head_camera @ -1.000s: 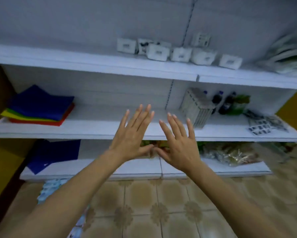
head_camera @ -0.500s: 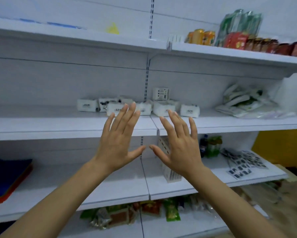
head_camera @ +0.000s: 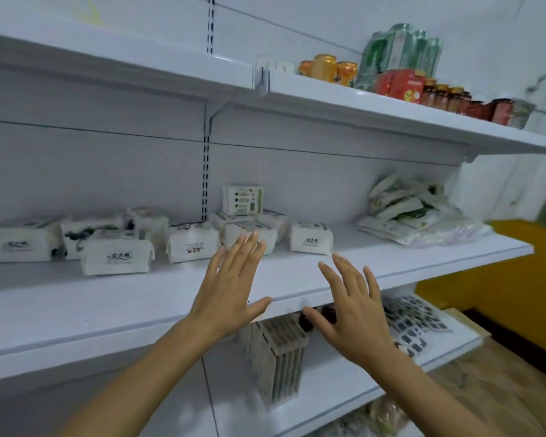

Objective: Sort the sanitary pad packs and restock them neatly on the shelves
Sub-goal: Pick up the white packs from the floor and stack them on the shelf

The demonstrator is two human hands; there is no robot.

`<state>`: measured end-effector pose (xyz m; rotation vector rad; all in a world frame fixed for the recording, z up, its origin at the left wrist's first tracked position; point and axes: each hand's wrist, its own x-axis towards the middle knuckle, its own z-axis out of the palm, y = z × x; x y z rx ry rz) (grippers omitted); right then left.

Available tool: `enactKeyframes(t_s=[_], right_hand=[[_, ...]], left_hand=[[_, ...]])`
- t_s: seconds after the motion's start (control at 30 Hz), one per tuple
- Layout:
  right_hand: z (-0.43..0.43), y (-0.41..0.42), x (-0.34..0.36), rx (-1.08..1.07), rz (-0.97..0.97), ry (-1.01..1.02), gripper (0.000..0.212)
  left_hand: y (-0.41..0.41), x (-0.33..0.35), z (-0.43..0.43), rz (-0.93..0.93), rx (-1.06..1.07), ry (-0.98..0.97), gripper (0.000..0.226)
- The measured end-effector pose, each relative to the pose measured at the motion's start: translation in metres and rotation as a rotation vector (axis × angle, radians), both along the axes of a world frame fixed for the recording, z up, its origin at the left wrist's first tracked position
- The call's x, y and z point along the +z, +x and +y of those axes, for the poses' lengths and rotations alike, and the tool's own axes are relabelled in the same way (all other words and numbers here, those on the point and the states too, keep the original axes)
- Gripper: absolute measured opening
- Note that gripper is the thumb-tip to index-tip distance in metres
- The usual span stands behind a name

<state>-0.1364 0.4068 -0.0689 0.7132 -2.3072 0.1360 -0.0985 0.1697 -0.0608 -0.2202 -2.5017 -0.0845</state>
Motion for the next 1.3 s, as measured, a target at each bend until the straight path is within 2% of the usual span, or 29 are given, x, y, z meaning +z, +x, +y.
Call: enactKeyframes(t_s=[0.2, 0.37, 0.47, 0.57, 0.7, 0.83, 0.9, 0.97, 1.07, 1.17, 1.3], right_hand=[[0.015, -0.071, -0.009, -0.034, -0.088, -0.044, 0.069], [0.015, -0.146, -0.001, 0.038, -0.108, -0.046, 0.067], [0.013, -0.191, 0.007, 0.104, -0.117, -0.014, 0.068], [0.010, -0.231, 0.013, 0.174, -0.119, 0.034, 0.070], [-0.002, -0.268, 0.022, 0.268, -0.089, 0.067, 0.074], [-0.027, -0.290, 0.043, 0.433, -0.051, -0.021, 0.077], [-0.041, -0.298, 0.054, 0.413, -0.219, 0.027, 0.089], [-0.054, -0.307, 0.053, 0.317, -0.412, 0.171, 0.102], [-0.059, -0.318, 0.039, 0.255, -0.643, 0.266, 0.108], [-0.059, -0.319, 0.031, 0.248, -0.627, 0.261, 0.109], [-0.055, -0.322, 0.031, 0.279, -0.619, 0.218, 0.105]], left_hand=[[-0.074, -0.002, 0.020, -0.124, -0.031, -0.029, 0.090], [-0.136, 0.003, 0.040, -0.115, 0.032, -0.049, 0.092], [-0.175, 0.012, 0.040, -0.096, 0.146, -0.053, 0.092], [-0.204, 0.013, 0.033, -0.036, 0.292, -0.019, 0.081], [-0.214, -0.014, 0.023, -0.214, 0.646, -0.037, 0.089], [-0.215, -0.019, 0.025, -0.251, 0.707, -0.042, 0.089], [-0.215, -0.014, 0.027, -0.273, 0.730, -0.038, 0.087], [-0.215, -0.006, 0.028, -0.306, 0.728, -0.030, 0.082], [-0.217, 0.008, 0.032, -0.362, 0.703, -0.070, 0.077], [-0.223, 0.030, 0.025, -0.447, 0.687, -0.044, 0.084], [-0.227, 0.035, 0.003, -0.400, 0.621, 0.199, 0.098]])
